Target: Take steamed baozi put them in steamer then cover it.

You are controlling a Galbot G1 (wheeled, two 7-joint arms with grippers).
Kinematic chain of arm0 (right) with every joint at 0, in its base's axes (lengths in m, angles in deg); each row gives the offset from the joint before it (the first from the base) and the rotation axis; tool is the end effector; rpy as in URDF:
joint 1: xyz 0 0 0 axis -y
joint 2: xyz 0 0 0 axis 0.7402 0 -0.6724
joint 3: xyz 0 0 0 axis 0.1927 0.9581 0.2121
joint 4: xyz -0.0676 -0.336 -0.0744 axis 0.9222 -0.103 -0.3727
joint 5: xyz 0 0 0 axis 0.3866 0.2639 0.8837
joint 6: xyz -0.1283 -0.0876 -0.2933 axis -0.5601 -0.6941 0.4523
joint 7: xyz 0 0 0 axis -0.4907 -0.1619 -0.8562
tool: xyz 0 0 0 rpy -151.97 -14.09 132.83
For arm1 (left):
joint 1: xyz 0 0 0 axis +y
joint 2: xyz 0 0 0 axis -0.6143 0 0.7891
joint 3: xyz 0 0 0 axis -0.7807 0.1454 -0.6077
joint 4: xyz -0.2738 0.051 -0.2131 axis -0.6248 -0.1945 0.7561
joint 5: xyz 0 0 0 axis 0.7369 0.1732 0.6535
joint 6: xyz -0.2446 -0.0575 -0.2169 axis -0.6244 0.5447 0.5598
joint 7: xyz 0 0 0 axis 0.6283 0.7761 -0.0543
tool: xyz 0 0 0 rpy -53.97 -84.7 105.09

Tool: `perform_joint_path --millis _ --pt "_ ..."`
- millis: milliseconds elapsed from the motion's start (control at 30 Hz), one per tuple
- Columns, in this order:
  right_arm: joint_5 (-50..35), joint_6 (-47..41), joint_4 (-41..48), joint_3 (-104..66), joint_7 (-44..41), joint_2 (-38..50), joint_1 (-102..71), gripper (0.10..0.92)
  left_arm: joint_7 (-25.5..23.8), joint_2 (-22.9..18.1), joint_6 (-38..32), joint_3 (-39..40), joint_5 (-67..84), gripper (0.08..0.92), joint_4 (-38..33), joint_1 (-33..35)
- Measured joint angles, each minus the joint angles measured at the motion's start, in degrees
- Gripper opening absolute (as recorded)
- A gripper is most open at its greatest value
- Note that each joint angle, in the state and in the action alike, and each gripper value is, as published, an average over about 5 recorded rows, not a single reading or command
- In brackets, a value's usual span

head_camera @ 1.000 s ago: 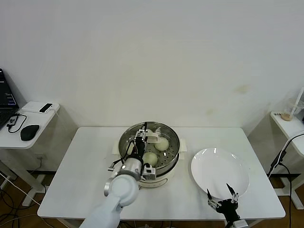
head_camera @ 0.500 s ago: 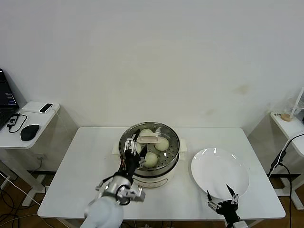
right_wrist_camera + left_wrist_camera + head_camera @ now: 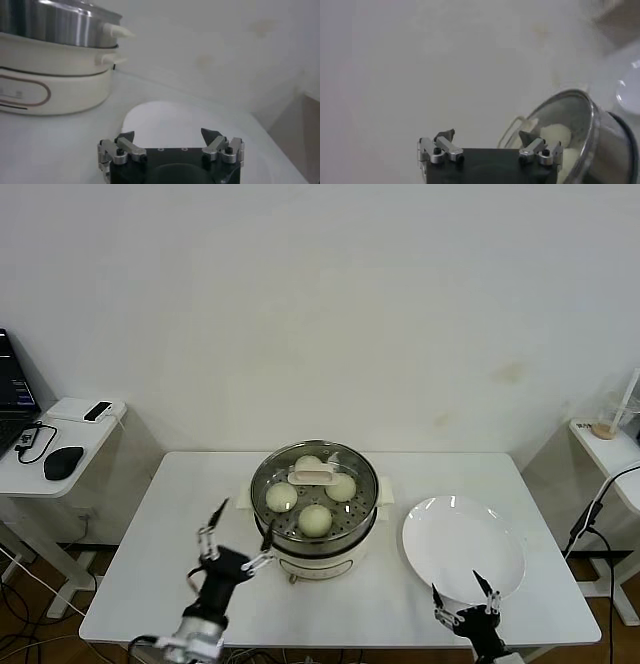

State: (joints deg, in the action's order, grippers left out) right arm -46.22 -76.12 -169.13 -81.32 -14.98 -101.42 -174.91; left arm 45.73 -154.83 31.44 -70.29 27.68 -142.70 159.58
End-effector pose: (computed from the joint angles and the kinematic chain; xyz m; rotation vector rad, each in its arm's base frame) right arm 0.1040 -0.0881 -0.3668 0.1844 -2.8753 0.3853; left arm 0.1426 0.0094 -0.2873 0.2420 2.9196 0.6732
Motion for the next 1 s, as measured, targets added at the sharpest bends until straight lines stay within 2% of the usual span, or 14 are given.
perform_joint_path --millis 200,433,1000 --pt "-2.8 0.7 -0.9 1.4 0.6 1.4 -1.9 0.823 2.8 -1.8 -4.5 -4.8 13.3 0.823 1.3 6.5" --pt "-4.7 0.8 -2.1 3.0 1.3 1.9 -3.6 0.823 3.4 -3.3 -6.9 -7.6 20.5 0.823 2.7 11.3" --pt "-6.5 -0.6 -6.0 5.9 2.4 3.0 -6.9 0.823 2.0 -4.7 -5.8 -8.2 24.8 0.823 4.1 15.0"
